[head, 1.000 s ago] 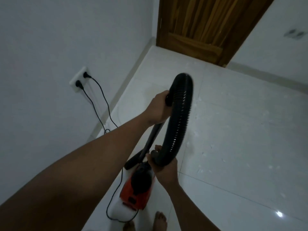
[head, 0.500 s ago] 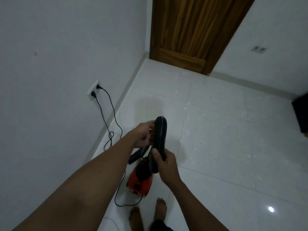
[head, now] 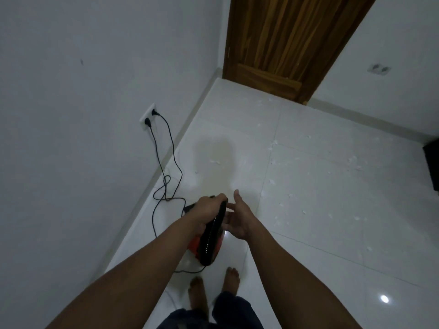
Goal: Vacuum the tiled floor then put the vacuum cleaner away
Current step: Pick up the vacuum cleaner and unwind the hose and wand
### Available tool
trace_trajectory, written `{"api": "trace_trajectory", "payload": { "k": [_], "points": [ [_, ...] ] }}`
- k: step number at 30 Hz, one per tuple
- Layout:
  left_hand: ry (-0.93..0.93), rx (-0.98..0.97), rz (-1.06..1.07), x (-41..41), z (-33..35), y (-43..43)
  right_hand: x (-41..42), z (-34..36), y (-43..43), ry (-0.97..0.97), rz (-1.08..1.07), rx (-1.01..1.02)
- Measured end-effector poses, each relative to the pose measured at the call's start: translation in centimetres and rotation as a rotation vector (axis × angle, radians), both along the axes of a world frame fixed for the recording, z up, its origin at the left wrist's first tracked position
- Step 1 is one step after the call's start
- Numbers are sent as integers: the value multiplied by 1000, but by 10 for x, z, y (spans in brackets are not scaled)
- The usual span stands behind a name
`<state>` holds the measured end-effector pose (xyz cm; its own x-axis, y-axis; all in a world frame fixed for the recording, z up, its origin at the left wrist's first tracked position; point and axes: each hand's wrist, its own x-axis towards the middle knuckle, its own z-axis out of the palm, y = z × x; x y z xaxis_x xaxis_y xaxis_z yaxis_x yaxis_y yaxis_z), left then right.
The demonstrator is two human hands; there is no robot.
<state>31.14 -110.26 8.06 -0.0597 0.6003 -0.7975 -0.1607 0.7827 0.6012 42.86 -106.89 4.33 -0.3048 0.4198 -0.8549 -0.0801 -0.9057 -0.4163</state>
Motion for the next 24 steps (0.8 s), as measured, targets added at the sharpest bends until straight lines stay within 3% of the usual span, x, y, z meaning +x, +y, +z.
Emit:
{"api": "trace_trajectory", "payload": {
  "k": [9,14,24],
  "points": [
    [92,-11,-36,-19,-21,-51,-38,-66,0,-128,245,-175],
    [154,-6,-95,-45,-39,-62,-63,-78,5,-141,251,-266],
    [169,57,-130,-73,-74,-54,-117,-124,36,-267,290,-196]
  ]
}}
